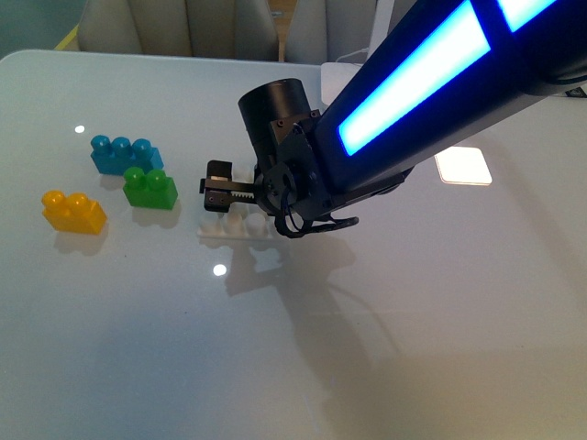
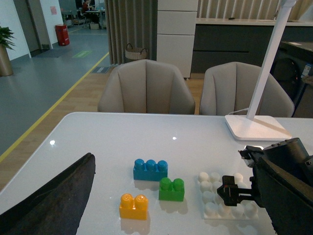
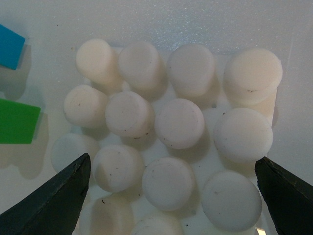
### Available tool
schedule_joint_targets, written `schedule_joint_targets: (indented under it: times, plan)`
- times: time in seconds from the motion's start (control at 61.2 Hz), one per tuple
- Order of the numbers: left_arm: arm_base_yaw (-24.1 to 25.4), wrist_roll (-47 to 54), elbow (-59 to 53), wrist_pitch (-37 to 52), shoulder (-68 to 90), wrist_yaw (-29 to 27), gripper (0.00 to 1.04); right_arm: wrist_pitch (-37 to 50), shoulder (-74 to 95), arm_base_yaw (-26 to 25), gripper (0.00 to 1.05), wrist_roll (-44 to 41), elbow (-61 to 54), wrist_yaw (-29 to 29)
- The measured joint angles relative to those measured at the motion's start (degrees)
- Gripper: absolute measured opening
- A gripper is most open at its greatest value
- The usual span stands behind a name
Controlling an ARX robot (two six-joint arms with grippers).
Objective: Insert yellow block into base center
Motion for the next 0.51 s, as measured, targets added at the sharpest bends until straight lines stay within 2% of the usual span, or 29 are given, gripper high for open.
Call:
schedule_joint_targets:
  times: [0.245, 0.506]
  plan:
    - [0.0, 0.0, 0.0, 0.0, 0.0, 0.0, 0.97, 3.1, -1.2, 0.1, 0.96, 0.2, -3.0, 0.5]
    - [0.0, 0.0, 0.0, 0.0, 0.0, 0.0, 0.97, 9.6, -5.0, -0.7, 0.96, 3.1, -12.2, 3.2]
